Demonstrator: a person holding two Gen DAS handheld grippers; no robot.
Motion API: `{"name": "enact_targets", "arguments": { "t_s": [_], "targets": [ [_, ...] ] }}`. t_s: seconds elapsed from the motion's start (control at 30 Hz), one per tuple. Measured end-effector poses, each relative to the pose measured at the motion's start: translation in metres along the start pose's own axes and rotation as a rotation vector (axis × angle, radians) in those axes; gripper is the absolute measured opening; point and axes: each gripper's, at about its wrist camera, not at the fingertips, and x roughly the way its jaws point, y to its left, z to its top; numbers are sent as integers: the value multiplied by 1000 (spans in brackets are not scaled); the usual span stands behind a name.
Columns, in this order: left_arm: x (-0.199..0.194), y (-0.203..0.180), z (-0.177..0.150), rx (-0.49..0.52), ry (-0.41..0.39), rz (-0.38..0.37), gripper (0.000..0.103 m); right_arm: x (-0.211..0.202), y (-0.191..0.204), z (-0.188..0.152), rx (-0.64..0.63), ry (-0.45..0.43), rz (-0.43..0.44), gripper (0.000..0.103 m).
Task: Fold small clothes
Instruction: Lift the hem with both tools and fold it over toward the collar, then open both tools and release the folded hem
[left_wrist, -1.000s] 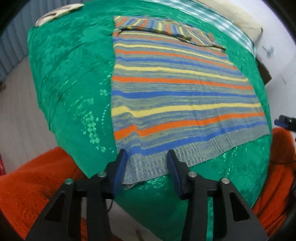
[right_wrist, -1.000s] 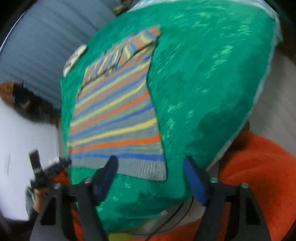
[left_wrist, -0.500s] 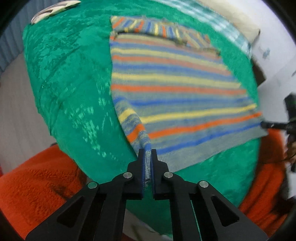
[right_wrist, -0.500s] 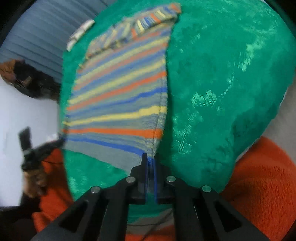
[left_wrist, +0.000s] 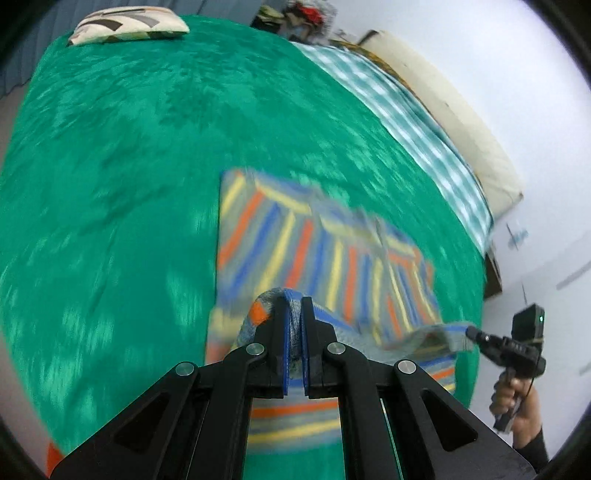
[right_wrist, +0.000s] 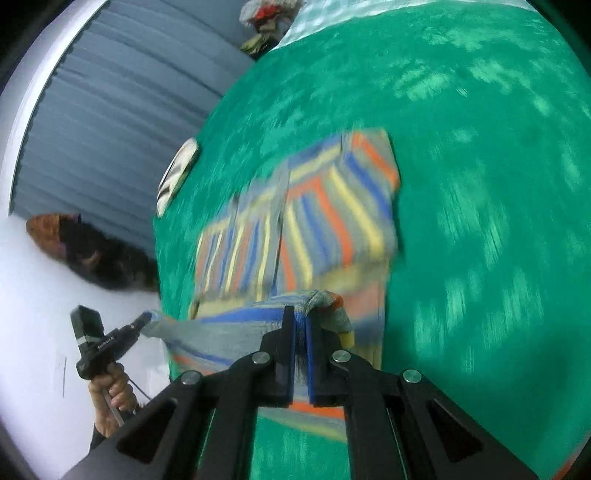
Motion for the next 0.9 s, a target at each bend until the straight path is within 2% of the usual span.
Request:
{"name": "enact_targets", "arguments": {
  "t_s": [0.17, 0.27, 0.33, 0.37, 0.4, 0.43, 0.47, 0.53, 0.6, 0.67, 0.73, 0.8, 0.83, 0.87, 0.9],
  "targets": [
    [57, 12, 51, -30, 28, 44, 3, 51, -15, 78, 55, 19, -1, 4],
    [83, 16, 70, -18, 56, 75, 4, 70, -32, 105, 92, 42, 0, 4],
    [99, 24, 89, -33, 41, 101, 8, 82, -45, 125, 136, 29, 19, 5],
    [104, 32, 100, -56, 8, 129, 10, 87, -50, 133, 157, 3, 41, 6],
    [109, 39, 110, -86, -11, 163, 27, 89, -55, 141, 168, -18, 55, 9],
    [112, 46, 117, -117, -14, 189, 46, 92, -61, 147, 177, -49, 23, 20],
    [110, 54, 125, -156, -27, 211, 49, 91, -65, 150, 184, -95, -36, 31],
    [98, 58, 129, -169, -80, 215, 49, 85, -66, 153, 178, -145, -66, 31],
    [77, 51, 122, -117, -127, 228, 51, 74, -58, 152, 139, -177, -102, 31],
    [60, 35, 105, -18, -161, 254, 51, 62, -29, 144, -27, -189, -189, 31],
    [49, 13, 79, 102, -152, 217, 55, 60, 3, 128, -191, -151, -223, 31],
    [48, -15, 36, 245, -95, 160, 57, 70, 32, 101, -337, -59, -207, 33],
    [51, -23, 19, 298, -66, 148, 57, 78, 43, 82, -396, 8, -196, 37],
    [57, -31, -5, 366, -15, 152, 56, 84, 49, 64, -436, 66, -209, 37],
    [68, -34, -31, 440, 58, 191, 43, 86, 49, 44, -463, 111, -244, 37]
  ]
}}
